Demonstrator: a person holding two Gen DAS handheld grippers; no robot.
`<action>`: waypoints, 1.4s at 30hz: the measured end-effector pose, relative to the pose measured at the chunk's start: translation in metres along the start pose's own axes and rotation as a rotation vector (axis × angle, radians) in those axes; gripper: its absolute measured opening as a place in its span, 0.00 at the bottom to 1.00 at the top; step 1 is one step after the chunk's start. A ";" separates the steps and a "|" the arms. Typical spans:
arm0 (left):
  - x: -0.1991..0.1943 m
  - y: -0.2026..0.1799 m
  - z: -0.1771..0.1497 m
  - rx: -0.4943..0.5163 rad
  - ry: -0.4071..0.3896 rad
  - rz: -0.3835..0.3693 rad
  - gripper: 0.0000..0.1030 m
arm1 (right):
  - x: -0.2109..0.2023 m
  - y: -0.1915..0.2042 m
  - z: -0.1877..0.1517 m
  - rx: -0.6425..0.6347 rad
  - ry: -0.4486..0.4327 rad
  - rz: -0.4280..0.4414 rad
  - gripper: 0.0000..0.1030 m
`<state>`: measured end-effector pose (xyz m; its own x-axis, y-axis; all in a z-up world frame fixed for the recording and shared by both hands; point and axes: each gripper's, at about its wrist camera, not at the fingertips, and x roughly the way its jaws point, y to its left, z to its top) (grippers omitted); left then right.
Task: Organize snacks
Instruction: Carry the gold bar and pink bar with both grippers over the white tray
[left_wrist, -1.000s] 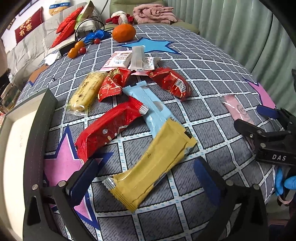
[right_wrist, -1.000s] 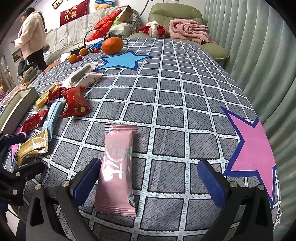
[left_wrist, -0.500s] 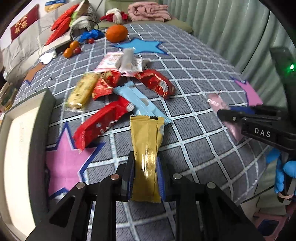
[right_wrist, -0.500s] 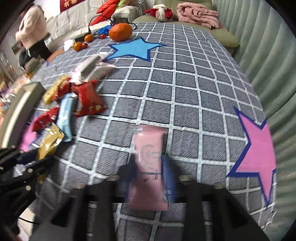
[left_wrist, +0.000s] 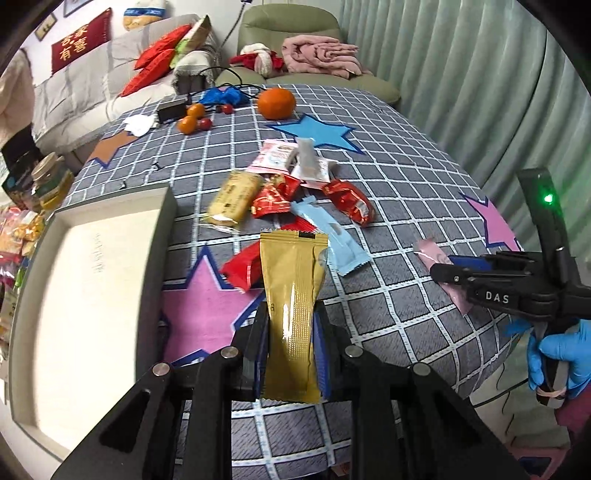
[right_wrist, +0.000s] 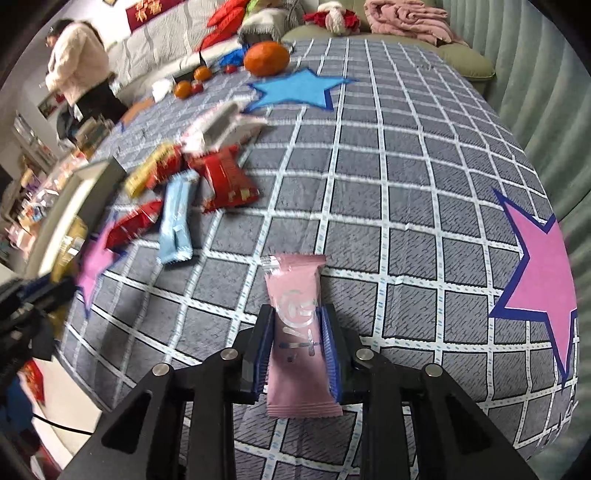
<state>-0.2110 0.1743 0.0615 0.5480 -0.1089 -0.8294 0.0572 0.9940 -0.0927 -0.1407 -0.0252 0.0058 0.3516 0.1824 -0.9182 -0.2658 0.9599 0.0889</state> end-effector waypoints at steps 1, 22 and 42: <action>-0.001 0.001 -0.001 -0.005 -0.003 0.000 0.23 | 0.000 0.002 0.001 -0.009 0.006 -0.016 0.64; -0.073 0.067 0.010 -0.107 -0.127 0.053 0.23 | -0.044 0.075 0.031 -0.076 -0.098 0.176 0.25; -0.093 0.176 -0.024 -0.271 -0.112 0.236 0.23 | -0.040 0.246 0.072 -0.310 -0.037 0.428 0.25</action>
<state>-0.2718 0.3589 0.1092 0.6088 0.1392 -0.7810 -0.2964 0.9531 -0.0612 -0.1550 0.2191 0.0922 0.1835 0.5567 -0.8102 -0.6431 0.6913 0.3294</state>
